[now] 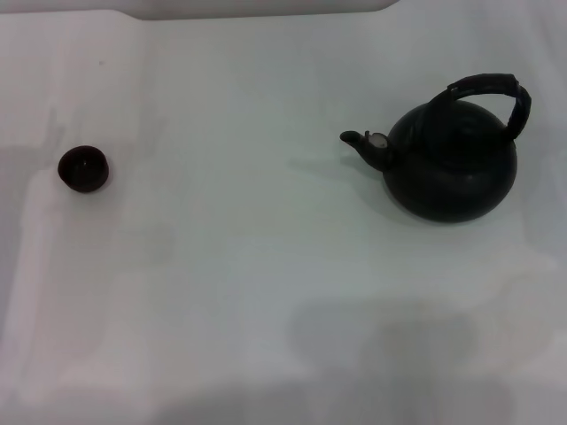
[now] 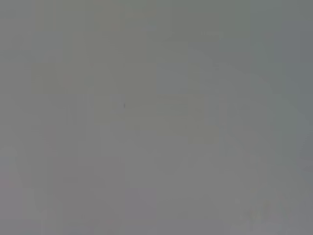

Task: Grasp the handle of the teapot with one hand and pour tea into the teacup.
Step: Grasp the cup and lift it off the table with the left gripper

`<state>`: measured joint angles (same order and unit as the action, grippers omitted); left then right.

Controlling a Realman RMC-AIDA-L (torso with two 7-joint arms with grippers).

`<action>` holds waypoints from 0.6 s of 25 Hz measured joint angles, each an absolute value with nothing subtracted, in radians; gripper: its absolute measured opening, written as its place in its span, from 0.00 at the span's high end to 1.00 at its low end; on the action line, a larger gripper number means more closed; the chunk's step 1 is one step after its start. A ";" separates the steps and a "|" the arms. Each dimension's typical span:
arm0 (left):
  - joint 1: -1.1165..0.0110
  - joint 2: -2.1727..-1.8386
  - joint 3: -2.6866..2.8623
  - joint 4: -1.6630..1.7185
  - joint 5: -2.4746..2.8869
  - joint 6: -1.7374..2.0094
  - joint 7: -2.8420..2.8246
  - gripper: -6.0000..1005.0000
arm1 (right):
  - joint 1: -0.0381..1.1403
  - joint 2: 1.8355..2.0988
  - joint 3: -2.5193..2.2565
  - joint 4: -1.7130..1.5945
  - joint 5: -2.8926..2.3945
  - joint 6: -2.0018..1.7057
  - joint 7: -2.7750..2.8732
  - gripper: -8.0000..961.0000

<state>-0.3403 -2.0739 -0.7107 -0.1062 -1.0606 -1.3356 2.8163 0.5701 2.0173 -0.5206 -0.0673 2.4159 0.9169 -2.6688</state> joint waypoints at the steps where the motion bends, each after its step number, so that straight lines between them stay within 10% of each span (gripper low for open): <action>1: -0.338 -2.074 -0.711 -0.107 -1.061 -1.336 2.815 0.13 | 0.568 2.018 -0.519 -0.060 2.416 0.922 -2.670 0.21; 15: -0.335 -2.077 -0.705 -0.120 -1.041 -1.347 2.813 0.13 | 0.560 2.019 -0.516 -0.041 2.416 0.944 -2.667 0.22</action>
<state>-0.3353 -2.0769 -0.7053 -0.1203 -1.0414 -1.3475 2.8134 0.5604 2.0187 -0.5158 -0.0406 2.4161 0.9444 -2.6675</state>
